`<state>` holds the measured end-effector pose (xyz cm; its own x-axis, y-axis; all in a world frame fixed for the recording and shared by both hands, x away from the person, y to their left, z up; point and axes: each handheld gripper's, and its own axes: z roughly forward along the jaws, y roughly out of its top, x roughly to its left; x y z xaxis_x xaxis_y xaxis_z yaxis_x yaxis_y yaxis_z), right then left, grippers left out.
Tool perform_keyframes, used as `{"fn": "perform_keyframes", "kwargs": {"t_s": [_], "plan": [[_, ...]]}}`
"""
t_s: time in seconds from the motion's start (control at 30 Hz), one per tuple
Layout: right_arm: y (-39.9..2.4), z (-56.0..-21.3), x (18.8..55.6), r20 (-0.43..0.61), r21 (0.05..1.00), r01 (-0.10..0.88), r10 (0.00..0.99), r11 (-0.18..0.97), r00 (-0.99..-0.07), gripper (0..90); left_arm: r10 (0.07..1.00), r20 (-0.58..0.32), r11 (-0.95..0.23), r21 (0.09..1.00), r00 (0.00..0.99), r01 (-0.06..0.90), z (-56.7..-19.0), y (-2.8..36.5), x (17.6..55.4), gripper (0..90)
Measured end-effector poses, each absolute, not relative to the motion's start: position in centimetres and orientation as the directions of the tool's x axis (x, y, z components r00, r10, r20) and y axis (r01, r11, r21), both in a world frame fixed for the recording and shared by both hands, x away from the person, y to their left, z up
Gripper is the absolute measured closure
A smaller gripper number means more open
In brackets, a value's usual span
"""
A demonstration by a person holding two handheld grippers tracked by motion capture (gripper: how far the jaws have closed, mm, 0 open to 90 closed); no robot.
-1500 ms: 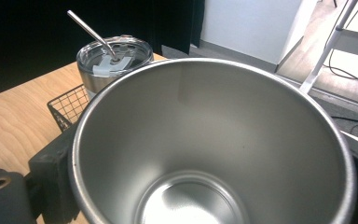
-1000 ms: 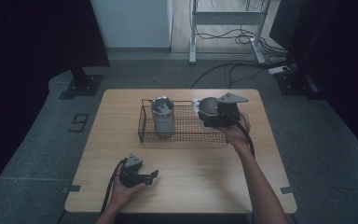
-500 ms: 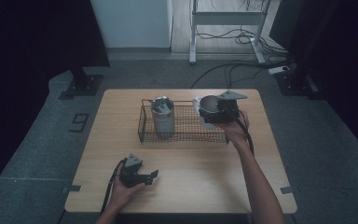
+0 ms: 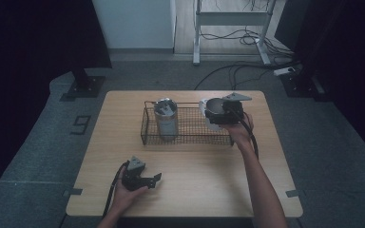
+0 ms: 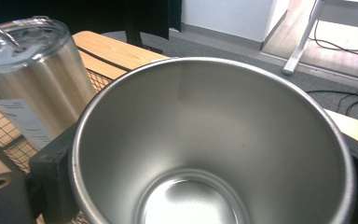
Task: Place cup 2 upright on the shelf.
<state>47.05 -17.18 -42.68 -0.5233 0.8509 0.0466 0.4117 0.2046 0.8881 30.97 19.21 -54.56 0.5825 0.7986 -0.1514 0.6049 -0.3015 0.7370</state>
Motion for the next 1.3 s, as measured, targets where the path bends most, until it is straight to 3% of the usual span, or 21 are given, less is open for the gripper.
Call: {"fn": "perform_keyframes", "kwargs": {"t_s": [1.3], "plan": [[-16.5,-47.1,48.5,0.037,0.831,0.496,0.864,0.253,-0.502,6.5,0.799,-0.158,-0.298,0.734,0.581,0.61,-54.6,19.3,31.0,14.4]]}}
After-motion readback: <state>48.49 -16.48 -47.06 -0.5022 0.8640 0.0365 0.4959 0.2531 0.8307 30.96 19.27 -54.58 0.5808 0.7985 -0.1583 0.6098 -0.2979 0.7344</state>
